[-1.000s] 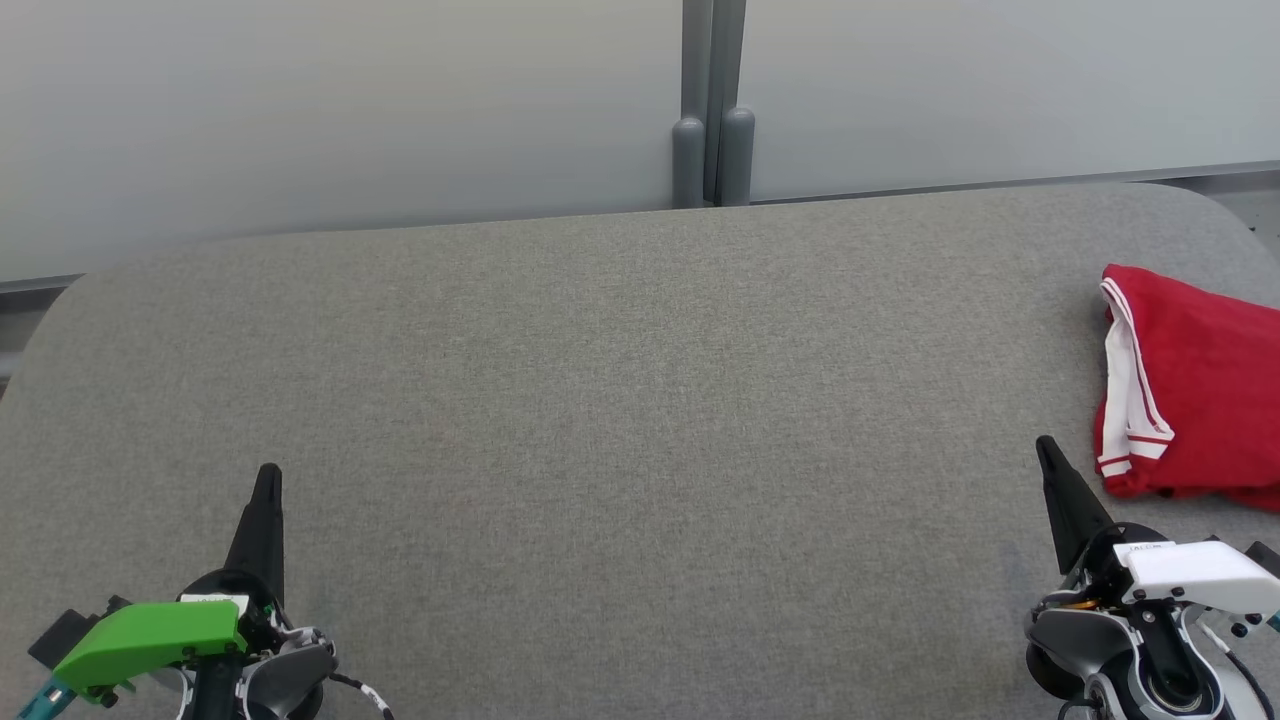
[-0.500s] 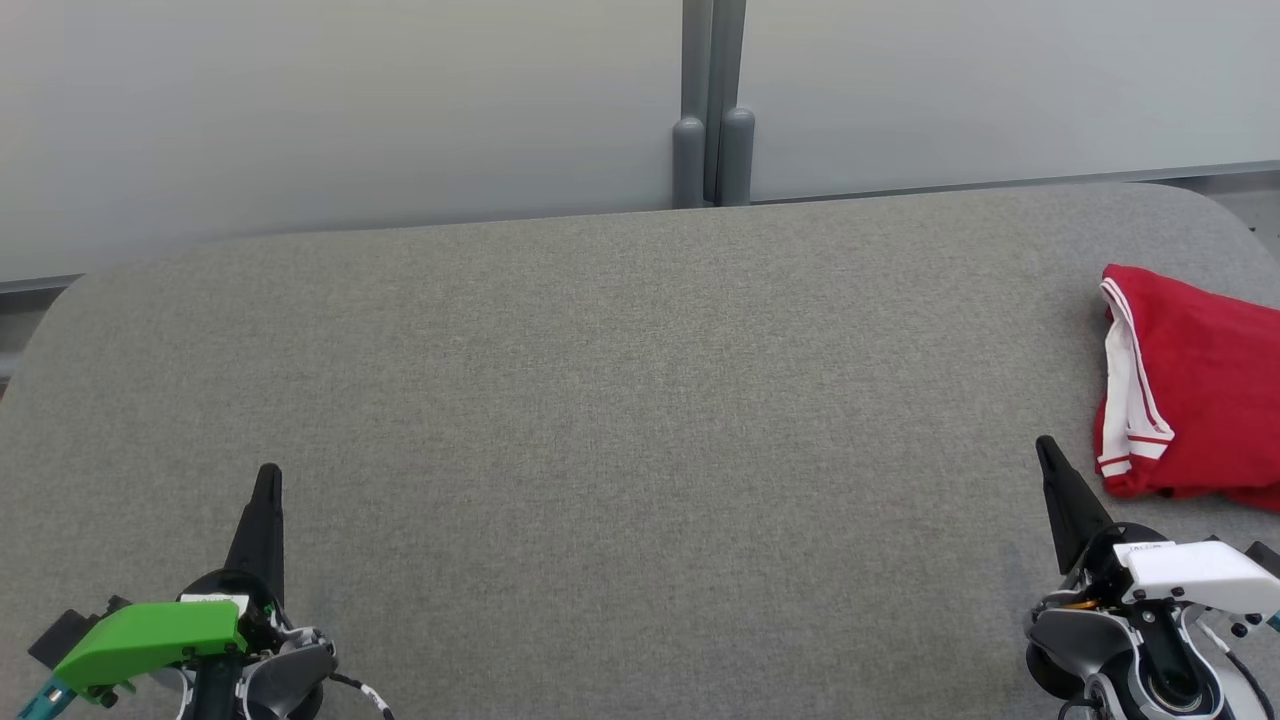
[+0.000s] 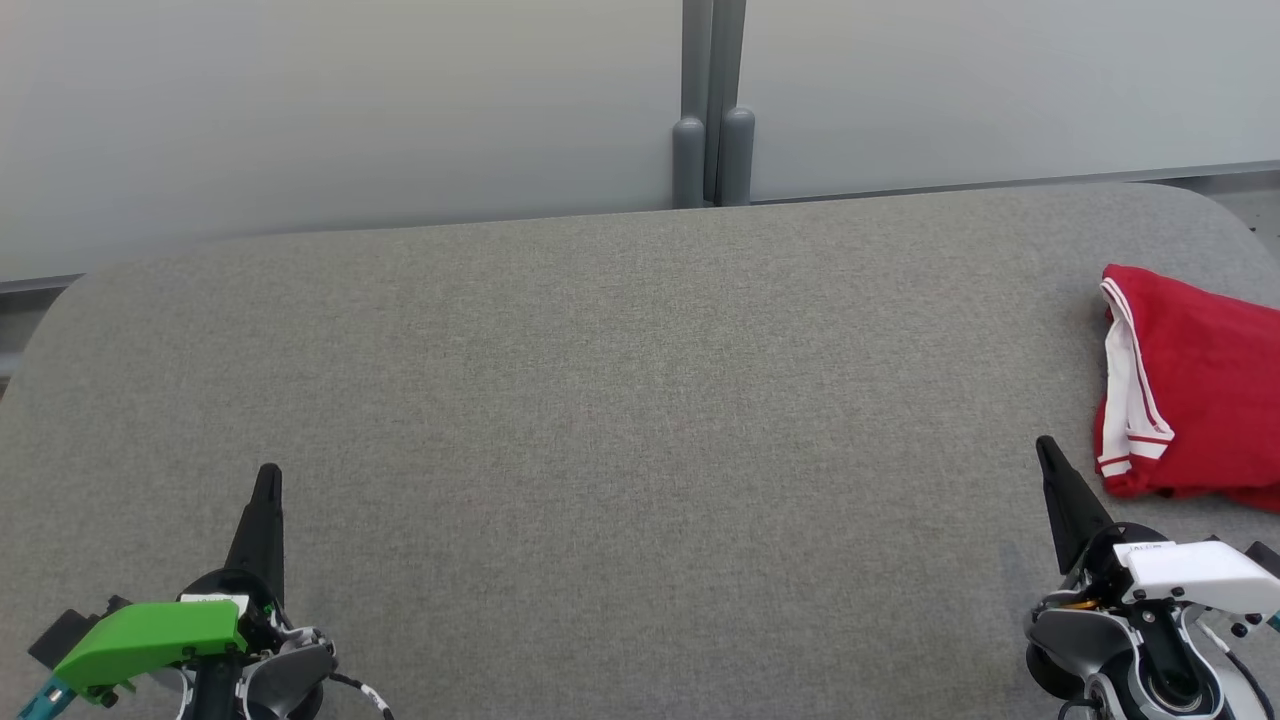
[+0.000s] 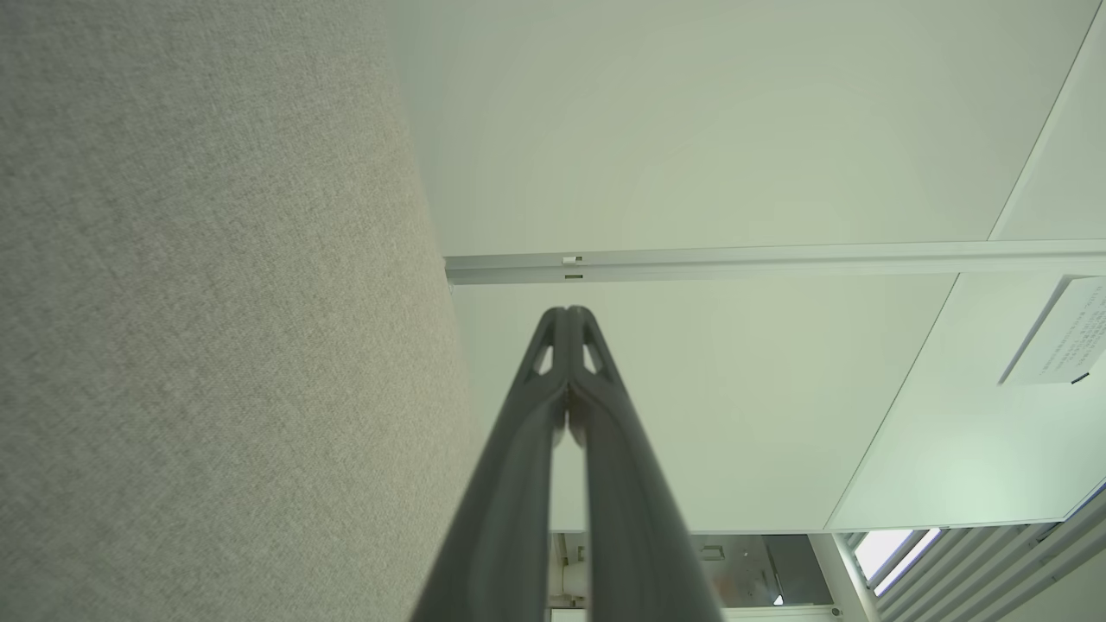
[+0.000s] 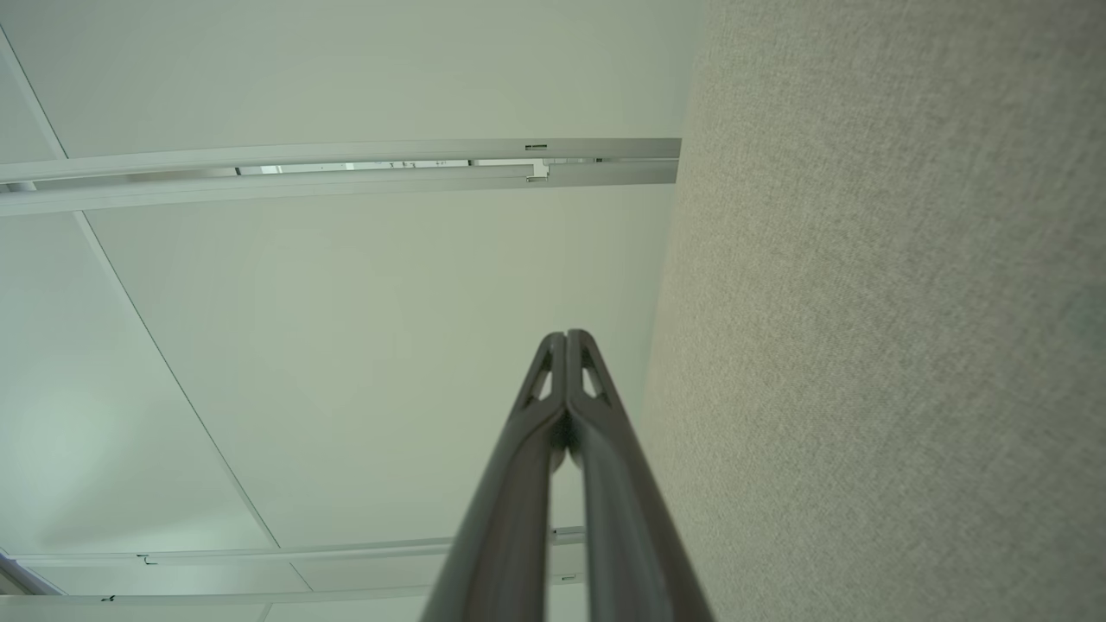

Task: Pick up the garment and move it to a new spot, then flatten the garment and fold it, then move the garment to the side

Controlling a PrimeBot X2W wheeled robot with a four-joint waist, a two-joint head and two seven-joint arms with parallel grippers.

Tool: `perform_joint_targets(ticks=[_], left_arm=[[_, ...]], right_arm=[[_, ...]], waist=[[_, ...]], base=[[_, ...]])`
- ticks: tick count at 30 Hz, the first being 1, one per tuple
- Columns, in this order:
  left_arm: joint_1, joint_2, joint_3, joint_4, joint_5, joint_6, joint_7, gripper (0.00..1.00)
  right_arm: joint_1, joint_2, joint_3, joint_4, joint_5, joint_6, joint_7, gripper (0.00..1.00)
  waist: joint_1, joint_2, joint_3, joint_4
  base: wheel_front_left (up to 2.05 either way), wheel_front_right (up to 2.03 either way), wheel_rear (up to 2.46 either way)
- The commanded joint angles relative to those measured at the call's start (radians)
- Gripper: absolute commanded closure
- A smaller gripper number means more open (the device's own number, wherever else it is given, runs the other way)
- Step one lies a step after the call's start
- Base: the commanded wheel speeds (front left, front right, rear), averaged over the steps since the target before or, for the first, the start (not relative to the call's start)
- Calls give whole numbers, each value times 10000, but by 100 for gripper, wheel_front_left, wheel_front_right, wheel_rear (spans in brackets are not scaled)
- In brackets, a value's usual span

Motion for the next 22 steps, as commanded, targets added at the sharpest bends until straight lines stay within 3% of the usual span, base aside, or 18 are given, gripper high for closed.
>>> perform_joint_targets(ticks=[1,22], left_arm=[[-152,-6,39,-30,-2,-58,-2,100],[-152,-6,38,-30,-2,-58,-3,100]], right_arm=[[-65,-48,3,-36,73,7,14,100],[-65,-48,4,-36,74,7,14,100]], waist=[[0,112,0,0],[0,112,0,0]], base=[[0,0,0],[0,0,0]])
